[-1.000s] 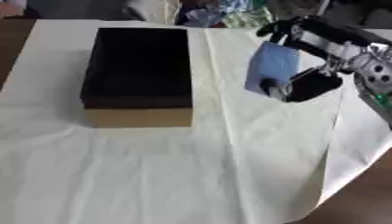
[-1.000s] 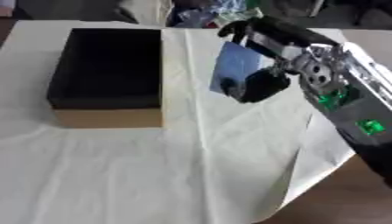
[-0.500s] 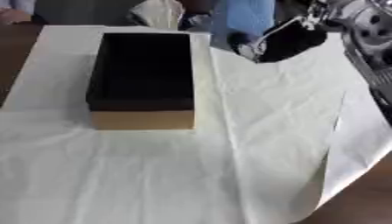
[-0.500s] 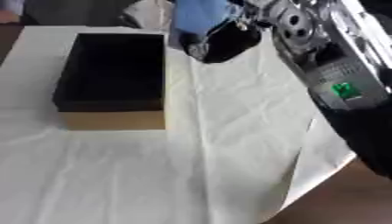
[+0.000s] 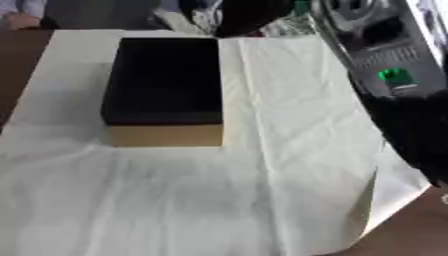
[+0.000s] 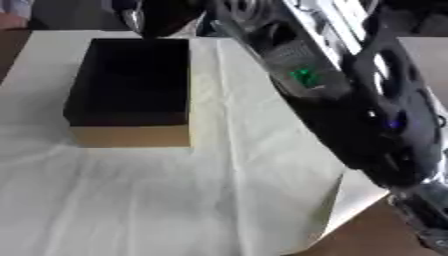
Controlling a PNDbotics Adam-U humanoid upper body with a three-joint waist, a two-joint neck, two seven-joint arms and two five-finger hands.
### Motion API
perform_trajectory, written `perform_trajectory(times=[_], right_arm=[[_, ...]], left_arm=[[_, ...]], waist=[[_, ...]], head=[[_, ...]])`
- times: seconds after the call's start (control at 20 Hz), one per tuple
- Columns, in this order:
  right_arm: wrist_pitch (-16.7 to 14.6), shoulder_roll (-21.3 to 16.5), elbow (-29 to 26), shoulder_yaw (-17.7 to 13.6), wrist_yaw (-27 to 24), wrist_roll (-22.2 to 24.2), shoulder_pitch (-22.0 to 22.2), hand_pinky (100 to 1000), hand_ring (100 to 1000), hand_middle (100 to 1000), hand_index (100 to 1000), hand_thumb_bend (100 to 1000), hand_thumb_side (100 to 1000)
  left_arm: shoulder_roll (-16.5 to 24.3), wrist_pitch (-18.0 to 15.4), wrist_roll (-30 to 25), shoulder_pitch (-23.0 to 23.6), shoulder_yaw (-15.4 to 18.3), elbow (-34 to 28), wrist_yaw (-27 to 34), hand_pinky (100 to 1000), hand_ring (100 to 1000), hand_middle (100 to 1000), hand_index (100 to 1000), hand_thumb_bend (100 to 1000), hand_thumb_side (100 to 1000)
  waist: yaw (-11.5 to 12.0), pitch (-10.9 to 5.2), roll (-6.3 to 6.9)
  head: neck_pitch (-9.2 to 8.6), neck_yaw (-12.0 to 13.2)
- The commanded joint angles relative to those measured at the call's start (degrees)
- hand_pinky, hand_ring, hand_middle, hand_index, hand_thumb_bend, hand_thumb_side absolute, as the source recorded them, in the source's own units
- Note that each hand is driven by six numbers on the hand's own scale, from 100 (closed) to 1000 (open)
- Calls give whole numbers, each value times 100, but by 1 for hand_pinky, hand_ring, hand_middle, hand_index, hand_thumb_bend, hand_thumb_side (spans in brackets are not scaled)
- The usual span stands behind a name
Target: Pick up objects on the table and place them in the box.
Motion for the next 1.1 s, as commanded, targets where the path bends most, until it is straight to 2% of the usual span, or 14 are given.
perform_trajectory(times=[0.05,0.4,0.9,1.1], right_arm=[[1321,292,509,-3,315,1211,-186,776,571,662,923,100,100],[1252,636,1238,90,330,891,-186,778,579,666,925,100,100],[1238,704,1600,205,189,717,-17,784,590,674,927,100,100],[1210,754,1738,280,136,743,5,820,642,700,935,100,100]], left_arm=[[60,-5,-40,-24,-11,-107,38,938,686,637,820,100,416],[47,-14,-56,-44,-25,-107,63,937,686,637,820,100,412],[37,-14,-60,-42,-27,-107,67,937,686,636,820,100,411],[30,-14,-61,-49,-32,-107,69,937,686,635,820,100,411]], waist=[[36,-101,43],[95,-94,61],[107,-94,87],[122,-83,91]], head=[[28,-63],[24,-115],[0,-111],[-3,-119]])
